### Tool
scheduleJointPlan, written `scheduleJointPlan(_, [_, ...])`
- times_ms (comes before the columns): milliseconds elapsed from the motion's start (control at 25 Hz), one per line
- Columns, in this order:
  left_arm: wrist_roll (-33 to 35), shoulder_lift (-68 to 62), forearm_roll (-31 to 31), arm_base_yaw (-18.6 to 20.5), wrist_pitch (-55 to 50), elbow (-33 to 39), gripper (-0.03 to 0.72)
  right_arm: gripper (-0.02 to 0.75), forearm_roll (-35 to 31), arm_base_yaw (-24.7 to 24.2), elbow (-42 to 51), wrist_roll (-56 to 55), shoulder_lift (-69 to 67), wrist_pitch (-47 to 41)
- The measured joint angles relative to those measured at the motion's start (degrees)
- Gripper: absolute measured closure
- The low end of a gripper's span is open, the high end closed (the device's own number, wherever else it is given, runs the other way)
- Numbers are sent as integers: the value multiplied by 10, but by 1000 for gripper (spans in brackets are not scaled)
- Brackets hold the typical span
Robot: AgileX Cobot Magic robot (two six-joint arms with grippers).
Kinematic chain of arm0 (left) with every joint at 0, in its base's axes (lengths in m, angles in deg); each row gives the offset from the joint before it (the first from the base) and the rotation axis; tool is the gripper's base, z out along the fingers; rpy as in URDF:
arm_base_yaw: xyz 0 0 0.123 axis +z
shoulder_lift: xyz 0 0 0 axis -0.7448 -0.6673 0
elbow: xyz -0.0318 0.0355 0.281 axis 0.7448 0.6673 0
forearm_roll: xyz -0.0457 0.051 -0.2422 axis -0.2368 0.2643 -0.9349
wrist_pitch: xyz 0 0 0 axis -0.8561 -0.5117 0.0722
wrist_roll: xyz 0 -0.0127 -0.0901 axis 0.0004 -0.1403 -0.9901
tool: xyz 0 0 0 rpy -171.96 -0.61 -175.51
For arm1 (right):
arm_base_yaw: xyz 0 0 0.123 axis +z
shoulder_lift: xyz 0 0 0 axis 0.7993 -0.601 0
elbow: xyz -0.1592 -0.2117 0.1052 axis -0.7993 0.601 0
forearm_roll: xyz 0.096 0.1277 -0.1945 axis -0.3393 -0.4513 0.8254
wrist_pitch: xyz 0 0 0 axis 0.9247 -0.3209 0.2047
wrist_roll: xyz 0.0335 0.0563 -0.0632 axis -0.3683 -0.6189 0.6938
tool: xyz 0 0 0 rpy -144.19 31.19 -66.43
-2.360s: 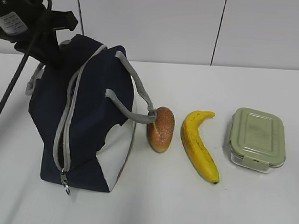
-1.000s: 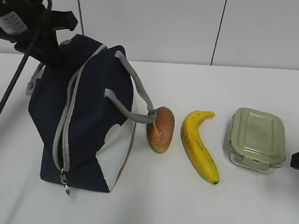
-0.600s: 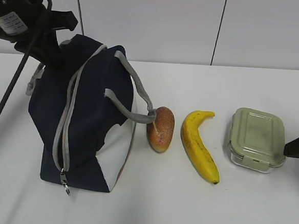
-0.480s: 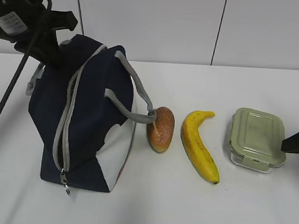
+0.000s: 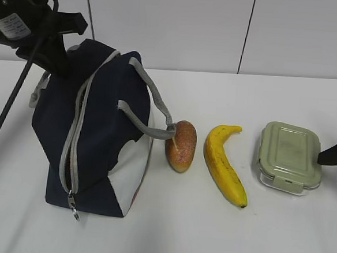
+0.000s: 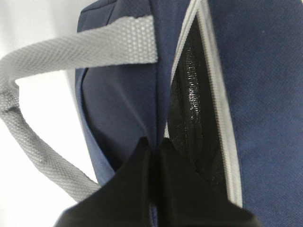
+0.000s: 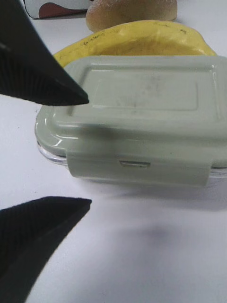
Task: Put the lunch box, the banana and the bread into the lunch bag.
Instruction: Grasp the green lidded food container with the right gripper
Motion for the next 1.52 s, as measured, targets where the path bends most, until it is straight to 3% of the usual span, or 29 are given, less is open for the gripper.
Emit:
scheduleJointPlan(440, [0, 0, 0, 0, 0, 0, 686, 287, -72, -1, -1, 0, -3, -17])
scheduleJointPlan(760, [0, 0, 0, 0, 0, 0, 686, 281, -73, -1, -1, 15, -4, -18])
scheduleJointPlan(1080, [0, 0, 0, 0, 0, 0, 686, 138, -73, -1, -23, 19, -46, -21])
scheduleJointPlan(1280, [0, 0, 0, 0, 0, 0, 686, 130, -42, -1, -83, 19, -112, -85])
scheduleJointPlan(1520, [0, 0, 0, 0, 0, 0, 686, 130, -11, -1, -124, 6, -145, -103])
